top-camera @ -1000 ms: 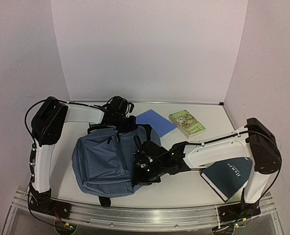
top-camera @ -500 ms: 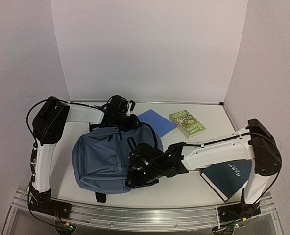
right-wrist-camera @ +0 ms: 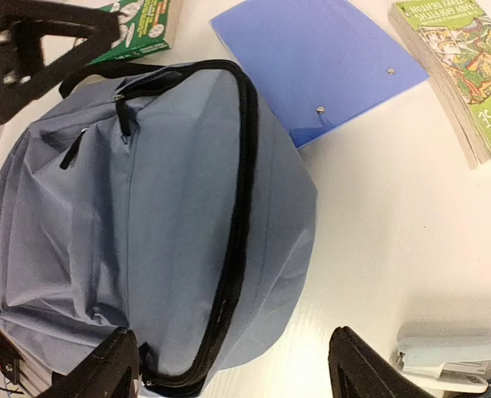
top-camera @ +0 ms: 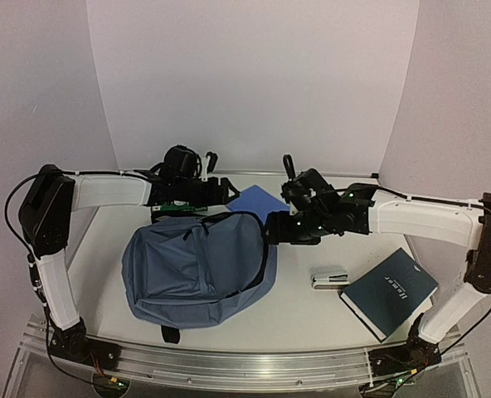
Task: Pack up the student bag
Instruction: Unzip the student bag at the center of the board.
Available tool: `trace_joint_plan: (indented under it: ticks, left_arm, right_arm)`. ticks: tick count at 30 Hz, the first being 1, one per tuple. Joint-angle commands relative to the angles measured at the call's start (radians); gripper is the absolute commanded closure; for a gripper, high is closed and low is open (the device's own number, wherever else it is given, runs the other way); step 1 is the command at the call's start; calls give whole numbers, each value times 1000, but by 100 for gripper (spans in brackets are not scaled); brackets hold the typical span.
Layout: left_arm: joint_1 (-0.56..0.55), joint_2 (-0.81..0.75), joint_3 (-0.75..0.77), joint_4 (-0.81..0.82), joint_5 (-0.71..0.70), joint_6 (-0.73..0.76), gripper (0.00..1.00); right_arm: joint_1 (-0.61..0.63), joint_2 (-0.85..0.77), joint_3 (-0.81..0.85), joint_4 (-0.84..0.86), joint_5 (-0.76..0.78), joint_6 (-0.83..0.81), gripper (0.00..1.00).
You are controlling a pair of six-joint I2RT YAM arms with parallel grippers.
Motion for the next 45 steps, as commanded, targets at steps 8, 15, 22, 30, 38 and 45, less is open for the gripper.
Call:
trace_joint_plan:
  ticks: [8,15,22,30,38,45]
  left_arm:
    - [-77,-88,-112,-6,44,-142,18]
    - [-104,-84,-129,10,52,-167,18]
    - [-130,-72,-118,19,57,-172,18]
    - [-145,-84,-123,14,66,-184,17]
    - [-149,-73,-124,31,101,-203,16]
    - [-156,-41,-107,74,136,-221,12]
  right_arm:
    - [-63,118,-32,64,-36,-99,42]
    - [-80,112,-75,84,-16,-67,47]
    - [-84,146,-91,140,-67,-63,47]
    - [-83,126,-75,189,-160,-51,47]
    - [-83,138,-81,214,-198,-49,45]
    - [-83,126,-95,248,-224,-37,43]
